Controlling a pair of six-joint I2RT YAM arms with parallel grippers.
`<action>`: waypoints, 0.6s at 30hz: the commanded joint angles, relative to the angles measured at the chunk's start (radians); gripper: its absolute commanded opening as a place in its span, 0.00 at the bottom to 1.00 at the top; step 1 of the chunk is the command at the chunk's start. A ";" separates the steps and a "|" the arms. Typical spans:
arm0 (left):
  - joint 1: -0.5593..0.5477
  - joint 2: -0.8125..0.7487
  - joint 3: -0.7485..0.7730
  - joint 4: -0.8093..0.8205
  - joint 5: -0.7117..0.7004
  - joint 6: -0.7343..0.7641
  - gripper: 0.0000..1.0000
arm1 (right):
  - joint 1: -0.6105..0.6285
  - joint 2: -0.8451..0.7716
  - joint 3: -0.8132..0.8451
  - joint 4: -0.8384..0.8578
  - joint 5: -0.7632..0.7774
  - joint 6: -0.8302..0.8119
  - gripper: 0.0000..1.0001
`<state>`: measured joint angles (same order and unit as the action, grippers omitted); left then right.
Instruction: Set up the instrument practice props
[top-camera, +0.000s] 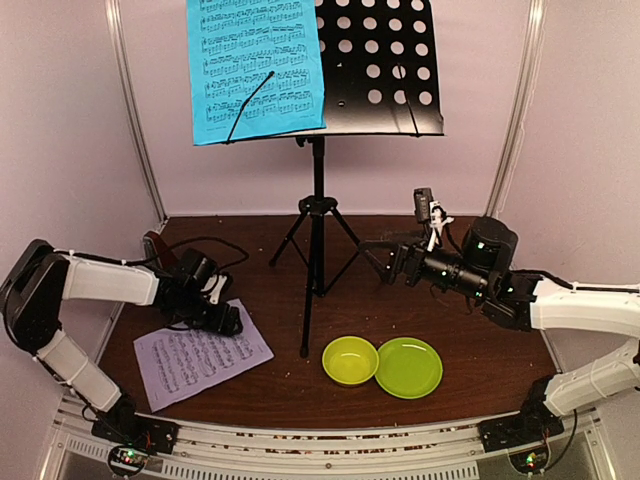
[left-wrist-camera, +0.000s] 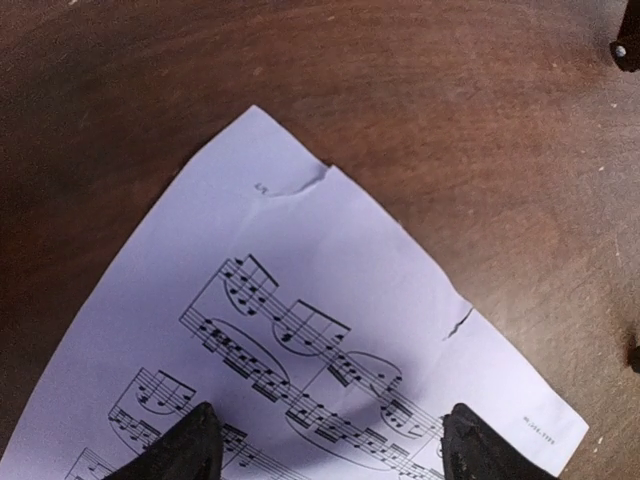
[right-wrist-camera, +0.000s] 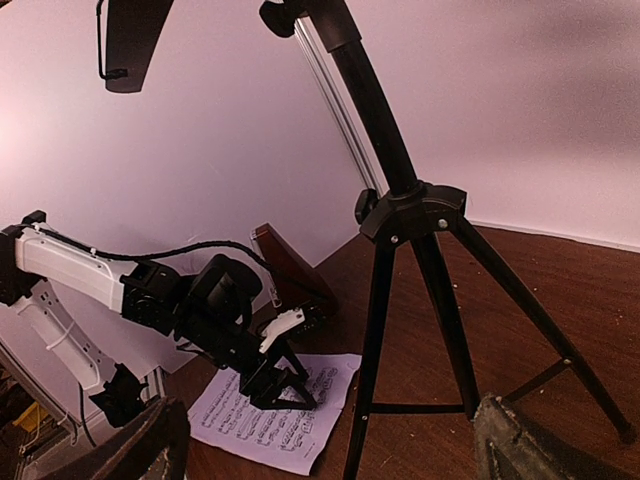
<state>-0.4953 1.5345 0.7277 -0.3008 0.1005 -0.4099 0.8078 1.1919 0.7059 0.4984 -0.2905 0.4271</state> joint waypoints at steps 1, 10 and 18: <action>-0.002 0.109 0.091 0.052 0.162 0.100 0.76 | 0.006 0.007 0.011 0.030 0.001 0.008 1.00; -0.070 0.302 0.418 -0.109 0.261 0.390 0.69 | 0.006 0.021 0.028 0.033 -0.002 0.019 1.00; -0.004 -0.027 0.173 0.114 0.185 0.193 0.73 | 0.006 0.012 0.029 0.006 -0.005 0.000 1.00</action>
<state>-0.5491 1.6703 1.0294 -0.3046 0.3134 -0.1028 0.8078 1.2114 0.7136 0.5049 -0.2905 0.4366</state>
